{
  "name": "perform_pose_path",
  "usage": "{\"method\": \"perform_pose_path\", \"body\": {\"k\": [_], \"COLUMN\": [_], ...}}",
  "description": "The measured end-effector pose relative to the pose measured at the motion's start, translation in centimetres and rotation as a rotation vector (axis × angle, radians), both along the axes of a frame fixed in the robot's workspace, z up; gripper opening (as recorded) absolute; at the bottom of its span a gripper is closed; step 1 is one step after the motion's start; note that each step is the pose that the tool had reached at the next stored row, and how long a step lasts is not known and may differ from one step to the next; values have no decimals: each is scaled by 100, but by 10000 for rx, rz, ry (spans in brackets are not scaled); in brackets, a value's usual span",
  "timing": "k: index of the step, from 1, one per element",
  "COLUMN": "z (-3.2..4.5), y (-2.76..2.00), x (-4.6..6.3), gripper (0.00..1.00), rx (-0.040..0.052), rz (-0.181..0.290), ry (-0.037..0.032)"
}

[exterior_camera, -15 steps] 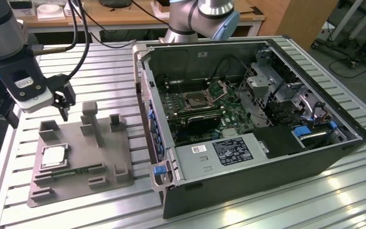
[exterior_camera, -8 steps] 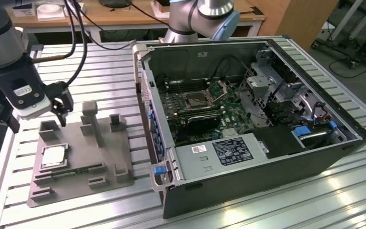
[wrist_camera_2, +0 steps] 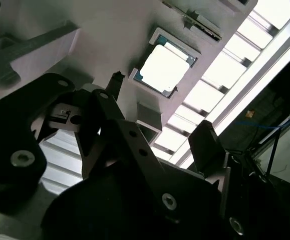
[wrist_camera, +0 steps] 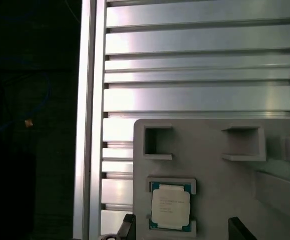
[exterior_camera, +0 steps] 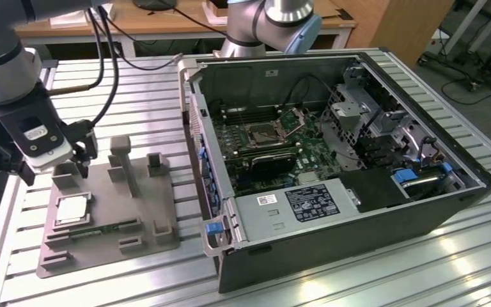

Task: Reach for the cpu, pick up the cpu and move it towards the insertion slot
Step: 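Pick up the cpu and move it towards the insertion slot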

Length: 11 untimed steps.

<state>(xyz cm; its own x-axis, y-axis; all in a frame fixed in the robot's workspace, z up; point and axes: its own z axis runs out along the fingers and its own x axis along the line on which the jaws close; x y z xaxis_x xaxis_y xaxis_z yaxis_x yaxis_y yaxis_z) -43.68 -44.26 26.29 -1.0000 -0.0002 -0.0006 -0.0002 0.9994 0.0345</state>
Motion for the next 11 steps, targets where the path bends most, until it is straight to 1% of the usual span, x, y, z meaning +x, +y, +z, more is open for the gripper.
{"method": "perform_pose_path", "body": {"k": [11], "z": [-201], "y": [-93], "x": [-15], "gripper": [80], "rx": [0], "rz": [0], "ry": [1]}}
